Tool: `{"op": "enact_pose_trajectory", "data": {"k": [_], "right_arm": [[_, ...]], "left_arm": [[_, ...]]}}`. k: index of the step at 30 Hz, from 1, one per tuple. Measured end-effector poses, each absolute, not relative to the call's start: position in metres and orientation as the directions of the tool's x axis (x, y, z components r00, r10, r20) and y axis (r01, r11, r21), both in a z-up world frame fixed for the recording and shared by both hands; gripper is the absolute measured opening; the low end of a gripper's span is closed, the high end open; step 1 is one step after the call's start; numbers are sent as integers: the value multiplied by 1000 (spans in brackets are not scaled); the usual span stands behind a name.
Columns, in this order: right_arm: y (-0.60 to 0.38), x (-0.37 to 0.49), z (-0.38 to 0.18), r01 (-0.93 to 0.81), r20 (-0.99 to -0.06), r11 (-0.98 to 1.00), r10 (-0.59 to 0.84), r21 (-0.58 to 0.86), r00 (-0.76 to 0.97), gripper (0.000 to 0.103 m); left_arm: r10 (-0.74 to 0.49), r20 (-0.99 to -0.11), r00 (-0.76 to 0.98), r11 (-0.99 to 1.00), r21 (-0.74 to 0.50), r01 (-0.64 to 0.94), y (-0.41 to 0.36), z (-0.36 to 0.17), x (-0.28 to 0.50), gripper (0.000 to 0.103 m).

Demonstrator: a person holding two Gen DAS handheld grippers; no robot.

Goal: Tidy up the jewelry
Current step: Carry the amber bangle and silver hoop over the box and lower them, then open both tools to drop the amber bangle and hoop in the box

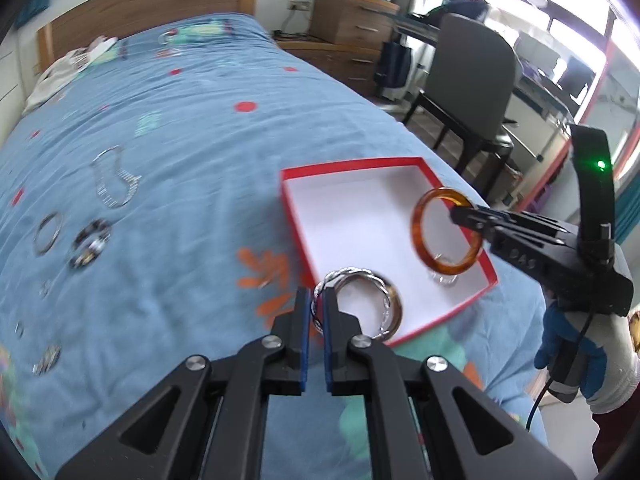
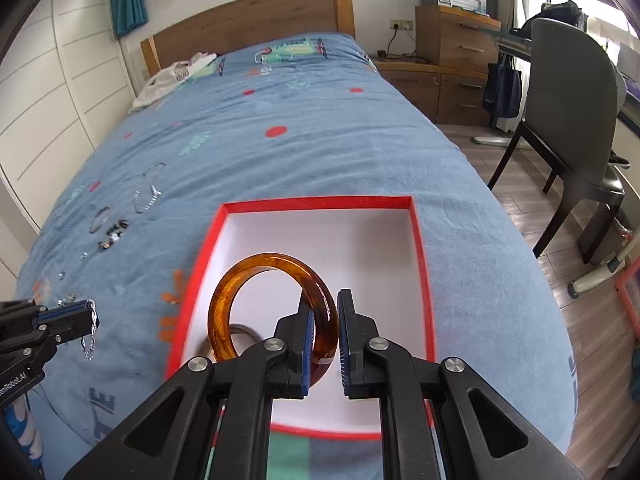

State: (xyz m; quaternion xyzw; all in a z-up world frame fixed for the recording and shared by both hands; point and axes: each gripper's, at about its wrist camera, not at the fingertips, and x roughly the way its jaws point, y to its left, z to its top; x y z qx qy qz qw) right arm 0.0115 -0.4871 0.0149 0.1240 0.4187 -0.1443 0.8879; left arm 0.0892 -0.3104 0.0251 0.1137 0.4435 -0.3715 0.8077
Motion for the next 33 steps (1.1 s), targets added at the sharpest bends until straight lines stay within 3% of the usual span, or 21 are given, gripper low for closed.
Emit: {"op": "enact_pose_trajectory", "data": {"k": [12,22,33], "right_arm": [[-535,53,-26,313,-842,949,-150,23,517,11],[-536,63,-50,268,-867,963,-144,-12,477,11],[-528,65,-51,231,-881,970,-175,-78,439,14]], "left_arm": [[-402,-865,300,679,-62,732,-405,-33,123,5],[-354,-895,270,700,-62,711,-414,-68,138,5],[-373,-900,226,711,-121,692,-413,-66,144,10]]}}
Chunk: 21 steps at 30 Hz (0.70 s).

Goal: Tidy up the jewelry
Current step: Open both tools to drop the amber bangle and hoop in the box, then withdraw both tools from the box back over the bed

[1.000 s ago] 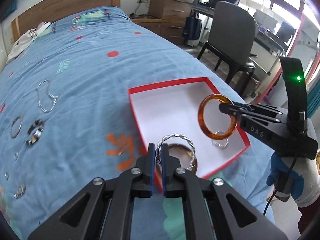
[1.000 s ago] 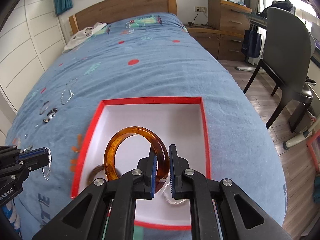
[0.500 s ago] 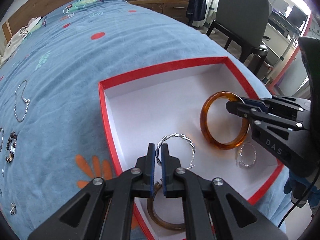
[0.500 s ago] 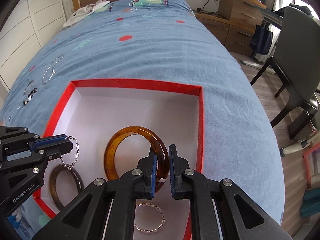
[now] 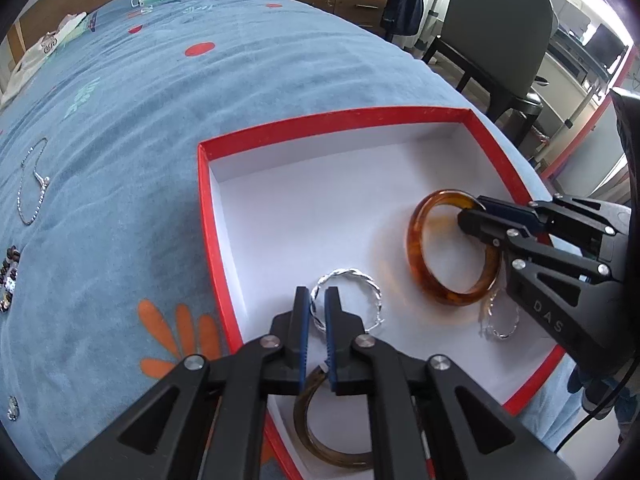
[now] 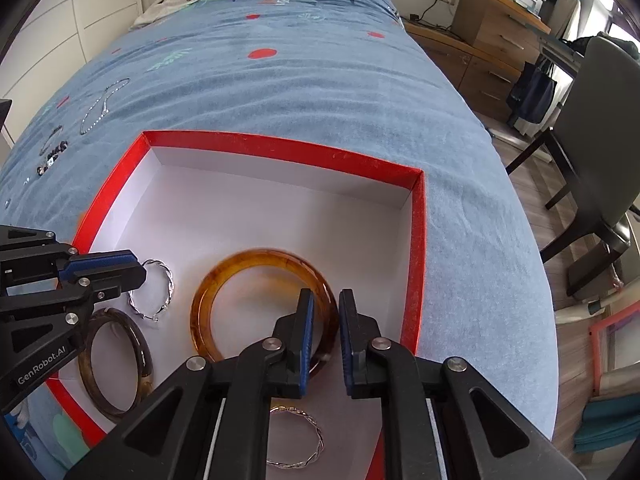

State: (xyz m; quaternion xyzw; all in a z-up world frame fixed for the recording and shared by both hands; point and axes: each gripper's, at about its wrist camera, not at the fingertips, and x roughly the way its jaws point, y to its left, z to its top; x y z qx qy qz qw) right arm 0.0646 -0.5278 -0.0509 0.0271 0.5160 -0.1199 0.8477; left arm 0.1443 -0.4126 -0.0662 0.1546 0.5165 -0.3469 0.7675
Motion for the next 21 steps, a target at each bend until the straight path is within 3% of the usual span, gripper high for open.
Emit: {"op": "enact_pose_trajectory", "data": {"k": [4,21], "right_arm": [[-526,60,-43,250,-874,965,-188,-80,448,29],[-509,-15,27,383,-812,924,-220,5,540,39]], "left_arm": [[-401,-888,224,704,-142,696,-408,-56,139,25],[-438,-827,353,731,-99,675,-310,27,87,28]]}}
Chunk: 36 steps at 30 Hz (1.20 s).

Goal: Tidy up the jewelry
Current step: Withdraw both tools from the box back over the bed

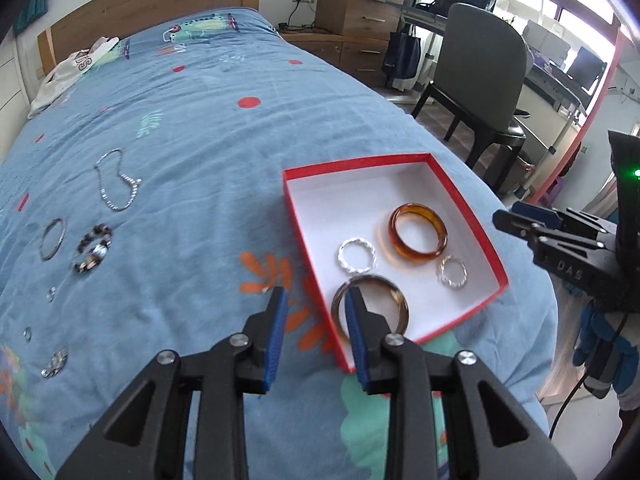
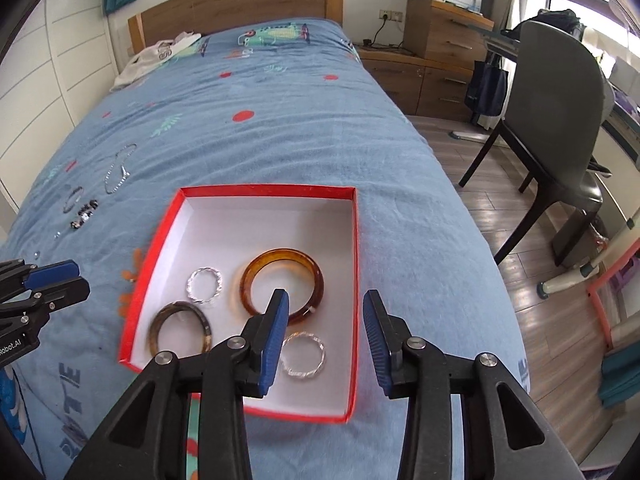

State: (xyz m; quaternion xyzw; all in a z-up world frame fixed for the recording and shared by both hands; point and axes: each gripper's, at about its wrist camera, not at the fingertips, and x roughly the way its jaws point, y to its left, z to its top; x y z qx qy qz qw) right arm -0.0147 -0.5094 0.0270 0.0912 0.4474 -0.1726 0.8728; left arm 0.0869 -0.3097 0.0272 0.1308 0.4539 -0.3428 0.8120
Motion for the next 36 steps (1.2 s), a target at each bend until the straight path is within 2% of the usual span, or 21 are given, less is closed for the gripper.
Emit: {"op": "enact_pose_trajectory", "data": {"k": [11,26,36], "right_arm": [[-463,-54,75,364,-758,931,-211,37,618,43],[-414,-82,114,314,-699,947,-179,68,692,44],[-385,-92,130,283,-663,955,-157,86,732,50]], "left_arm": [[-413,-797,442,781,-60,622,-214,62,57,40],[-326,-742,585,872,3,490,-64,95,30,40],[-226,-680,697,948,10,318,44,99,8,41]]}}
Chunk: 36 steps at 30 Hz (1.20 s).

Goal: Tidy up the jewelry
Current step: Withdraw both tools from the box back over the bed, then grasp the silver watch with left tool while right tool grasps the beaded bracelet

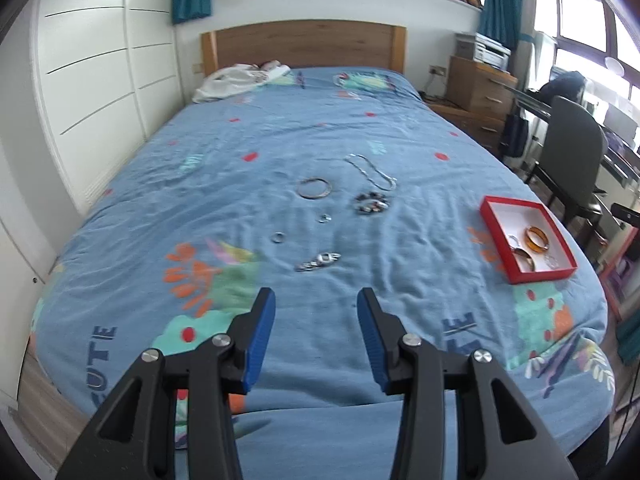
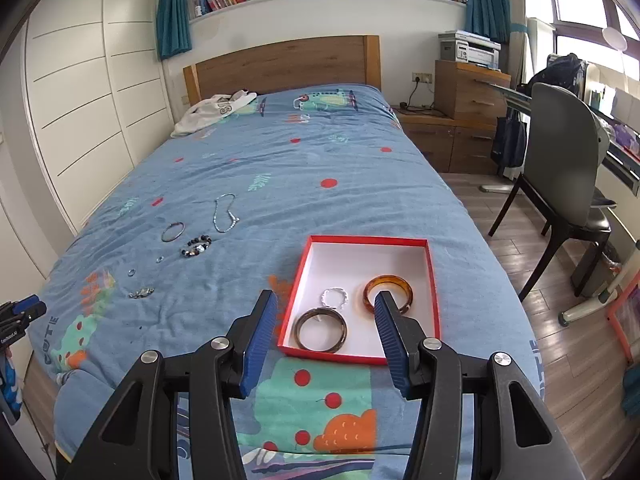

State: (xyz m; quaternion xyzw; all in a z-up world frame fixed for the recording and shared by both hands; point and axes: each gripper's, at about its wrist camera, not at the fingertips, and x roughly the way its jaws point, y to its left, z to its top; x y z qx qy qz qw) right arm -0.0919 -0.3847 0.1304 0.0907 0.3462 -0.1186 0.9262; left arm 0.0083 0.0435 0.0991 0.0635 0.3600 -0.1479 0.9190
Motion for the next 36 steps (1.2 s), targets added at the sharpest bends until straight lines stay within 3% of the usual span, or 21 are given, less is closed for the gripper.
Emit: {"op": "enact_pose_trajectory", "data": {"k": [12,36], "right_arm": [[-351,-86,142,232,-645,970,-130,74,753,53],[-285,21,89,45,-742,995,35,87,669,54]], "left_arm": [[-204,-664,719,970,-38,240,102,103,8,41],[-322,-760,565,904,-70,421,44,44,81,41]]}}
